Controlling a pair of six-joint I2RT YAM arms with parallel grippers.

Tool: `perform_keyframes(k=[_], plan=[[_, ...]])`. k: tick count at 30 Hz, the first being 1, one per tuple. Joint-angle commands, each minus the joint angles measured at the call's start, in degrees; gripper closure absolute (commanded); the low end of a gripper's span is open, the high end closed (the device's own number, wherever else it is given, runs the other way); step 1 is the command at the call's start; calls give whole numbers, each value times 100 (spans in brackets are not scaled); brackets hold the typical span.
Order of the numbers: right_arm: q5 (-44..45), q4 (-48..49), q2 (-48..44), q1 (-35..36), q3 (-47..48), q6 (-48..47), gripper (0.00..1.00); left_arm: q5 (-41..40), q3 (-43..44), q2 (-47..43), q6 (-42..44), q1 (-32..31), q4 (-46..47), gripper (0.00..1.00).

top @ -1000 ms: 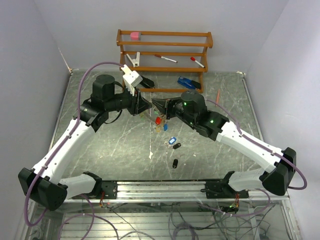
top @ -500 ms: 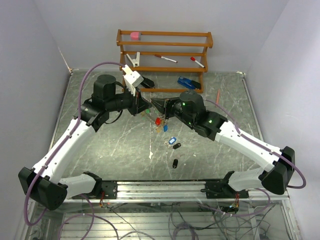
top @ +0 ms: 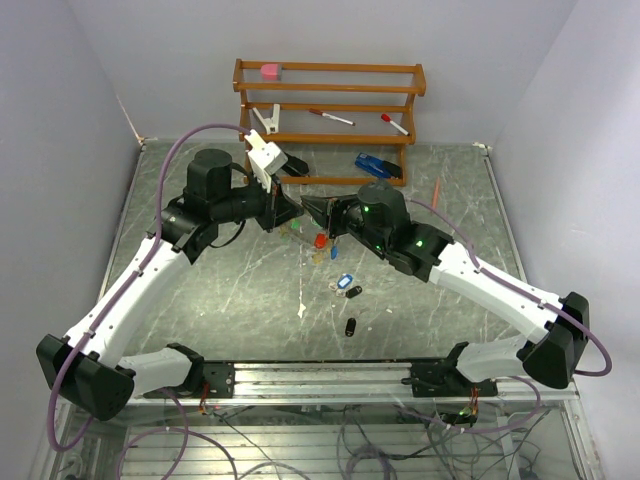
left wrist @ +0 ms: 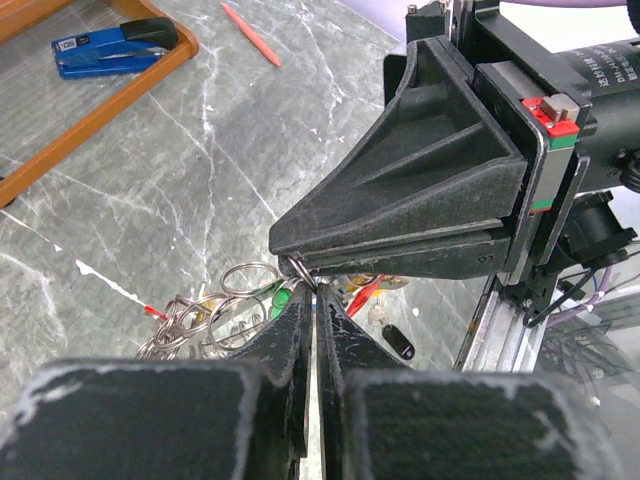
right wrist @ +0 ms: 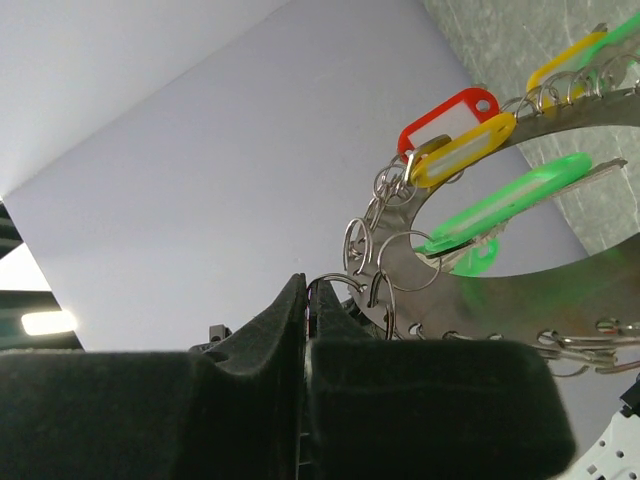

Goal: Put the keys on the keyring

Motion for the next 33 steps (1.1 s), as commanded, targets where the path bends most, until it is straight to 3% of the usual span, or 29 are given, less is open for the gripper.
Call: perform_keyframes(k=[1,5,13,16,20,27,33], plan=[[6,209,-125,88,266,168,100,-76,228,-21,73,-25,33,84],[-14,173,-94,97,321,142,100,-118,287,21,-47,-26,55,69],[48,165,-104,132,340,119,100,-126,305,41,-232,-19,103,65],[31,193,-64,158,358,133,100,-152,302,76,-241,-24,125,68],[48,247,-71,179,306,166,100,-197,315,75,-191,-27,82,80],[-13,257,-64,183,290,172,100,-202,301,74,-83,-24,126,93],[46,303,-105,177,237,135,100,-127,451,98,137,-24,-33,93]])
